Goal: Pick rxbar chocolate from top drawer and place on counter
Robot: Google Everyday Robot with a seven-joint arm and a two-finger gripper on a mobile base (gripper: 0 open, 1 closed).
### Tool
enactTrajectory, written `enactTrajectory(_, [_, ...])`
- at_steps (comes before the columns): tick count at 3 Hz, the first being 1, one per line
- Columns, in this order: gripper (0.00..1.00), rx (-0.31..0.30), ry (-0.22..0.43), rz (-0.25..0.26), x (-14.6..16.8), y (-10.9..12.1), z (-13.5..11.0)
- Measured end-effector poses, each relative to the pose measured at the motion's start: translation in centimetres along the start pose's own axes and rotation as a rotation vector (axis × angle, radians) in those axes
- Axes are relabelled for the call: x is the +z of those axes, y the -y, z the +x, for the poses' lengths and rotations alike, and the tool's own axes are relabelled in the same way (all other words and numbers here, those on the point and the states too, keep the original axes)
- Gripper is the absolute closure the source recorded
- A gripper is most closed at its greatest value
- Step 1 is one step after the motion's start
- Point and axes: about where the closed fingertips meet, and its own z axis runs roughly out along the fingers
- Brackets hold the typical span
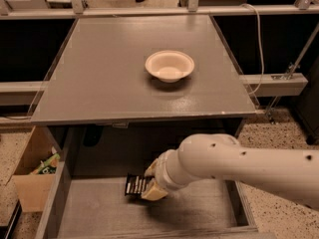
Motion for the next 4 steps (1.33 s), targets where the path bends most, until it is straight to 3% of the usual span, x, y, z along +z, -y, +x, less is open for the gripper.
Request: enactTrajectory(4, [1.0,-0.191,0.091,0.119,-19.3,4.9,-6.3])
